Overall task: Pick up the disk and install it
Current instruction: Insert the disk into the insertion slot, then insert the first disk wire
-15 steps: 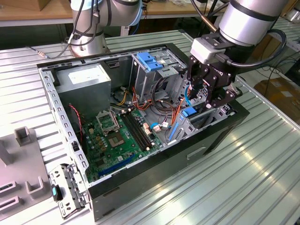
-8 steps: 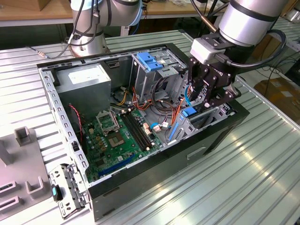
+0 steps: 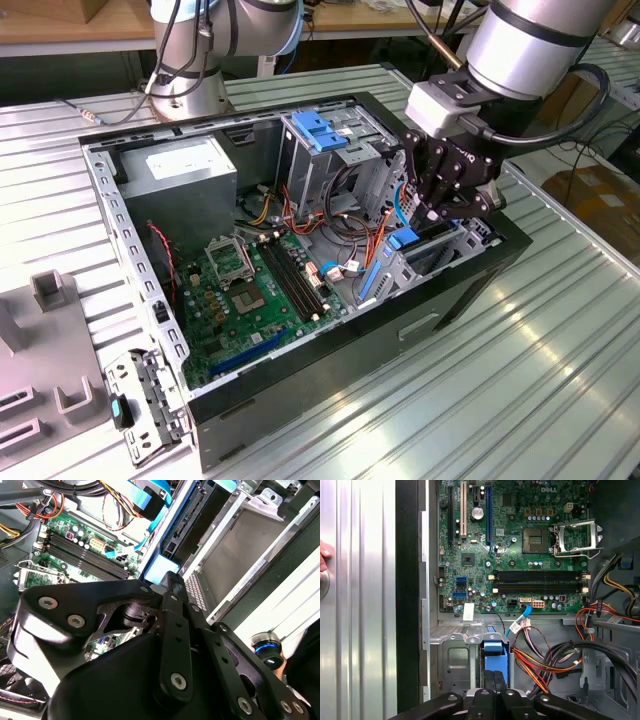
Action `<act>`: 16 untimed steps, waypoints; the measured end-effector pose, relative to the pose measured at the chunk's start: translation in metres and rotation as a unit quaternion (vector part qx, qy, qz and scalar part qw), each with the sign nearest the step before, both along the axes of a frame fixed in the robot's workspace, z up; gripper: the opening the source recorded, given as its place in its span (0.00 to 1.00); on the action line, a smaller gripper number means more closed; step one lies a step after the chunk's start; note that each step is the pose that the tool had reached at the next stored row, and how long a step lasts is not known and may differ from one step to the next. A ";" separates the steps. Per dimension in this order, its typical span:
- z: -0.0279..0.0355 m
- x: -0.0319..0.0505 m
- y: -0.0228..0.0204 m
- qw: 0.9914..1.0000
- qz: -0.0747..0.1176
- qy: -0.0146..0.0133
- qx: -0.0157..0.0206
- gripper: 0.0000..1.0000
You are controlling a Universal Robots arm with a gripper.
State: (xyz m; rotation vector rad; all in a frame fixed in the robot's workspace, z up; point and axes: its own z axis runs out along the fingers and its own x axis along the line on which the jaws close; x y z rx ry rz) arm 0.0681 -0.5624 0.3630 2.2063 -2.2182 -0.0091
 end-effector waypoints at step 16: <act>-0.0020 0.0027 0.0000 1.000 0.000 0.000 0.000 0.11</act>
